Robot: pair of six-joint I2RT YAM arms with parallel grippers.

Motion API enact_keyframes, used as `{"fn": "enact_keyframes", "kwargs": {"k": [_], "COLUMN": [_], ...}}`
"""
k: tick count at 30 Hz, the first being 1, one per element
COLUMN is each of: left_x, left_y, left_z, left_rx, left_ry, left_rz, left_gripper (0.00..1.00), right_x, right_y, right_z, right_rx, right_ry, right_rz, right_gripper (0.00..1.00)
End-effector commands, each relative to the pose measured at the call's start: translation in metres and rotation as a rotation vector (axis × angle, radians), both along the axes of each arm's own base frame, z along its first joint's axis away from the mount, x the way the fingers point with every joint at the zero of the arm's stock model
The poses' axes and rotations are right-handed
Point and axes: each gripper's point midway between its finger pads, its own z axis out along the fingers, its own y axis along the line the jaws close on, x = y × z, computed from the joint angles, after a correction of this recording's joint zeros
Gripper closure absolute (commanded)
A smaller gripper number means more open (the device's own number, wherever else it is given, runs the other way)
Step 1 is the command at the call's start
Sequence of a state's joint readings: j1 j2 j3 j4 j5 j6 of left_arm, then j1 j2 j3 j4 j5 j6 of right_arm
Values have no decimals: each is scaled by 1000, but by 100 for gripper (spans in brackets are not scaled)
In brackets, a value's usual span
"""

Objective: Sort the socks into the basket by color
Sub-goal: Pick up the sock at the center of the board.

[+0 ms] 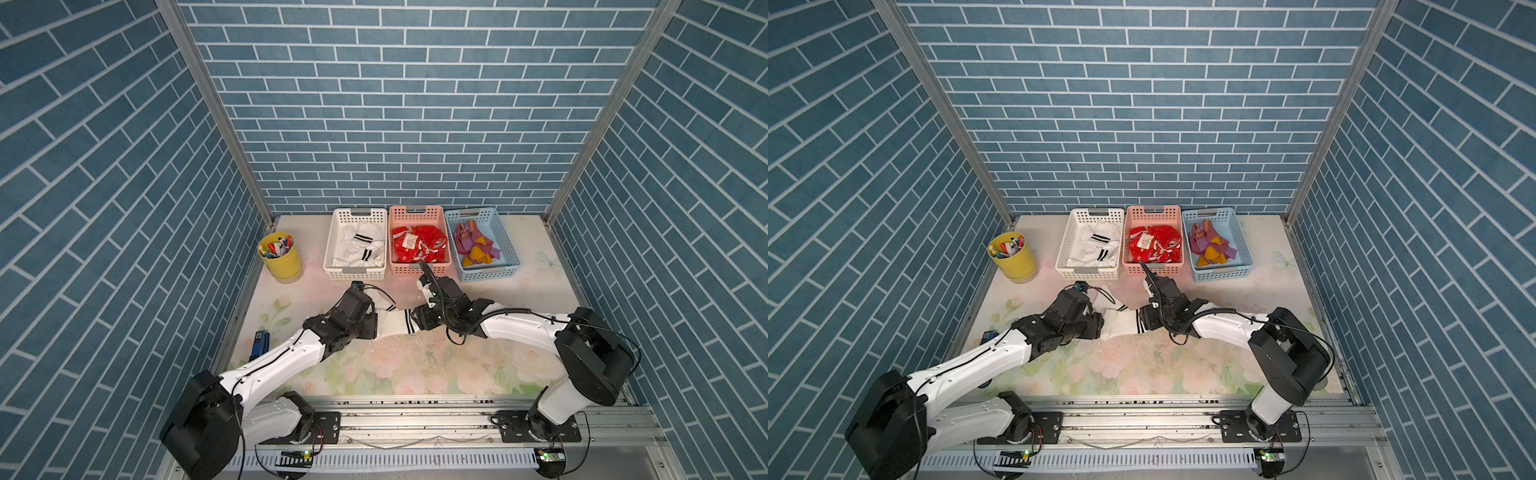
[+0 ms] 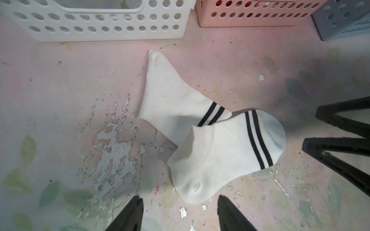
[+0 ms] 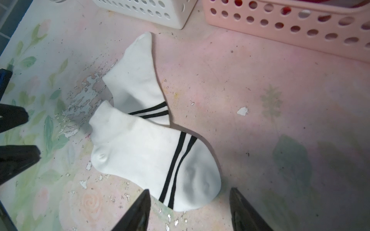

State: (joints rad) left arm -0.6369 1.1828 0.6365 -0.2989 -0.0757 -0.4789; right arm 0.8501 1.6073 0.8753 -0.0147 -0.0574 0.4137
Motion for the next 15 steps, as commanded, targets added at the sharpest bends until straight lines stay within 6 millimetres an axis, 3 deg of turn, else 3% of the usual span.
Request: {"fn": "enact_keyframes", "kwargs": {"k": [1,12,15], "left_x": [10,28,36], "left_y": [-13,-27,-32], "left_z": [-3,-38,-37], "left_rx": [-22,31,32], "left_ry": [-15,40,36], "left_rz": [-43,-64,-65], "left_gripper": [34,40,44], "right_x": [7,2,2], "right_y": [5,-9,-14], "right_z": [4,12,13], "right_rx": [19,11,5], "right_ry": [-6,-32,-41], "right_rz": [-22,-49,-60], "right_gripper": [37,38,38]}}
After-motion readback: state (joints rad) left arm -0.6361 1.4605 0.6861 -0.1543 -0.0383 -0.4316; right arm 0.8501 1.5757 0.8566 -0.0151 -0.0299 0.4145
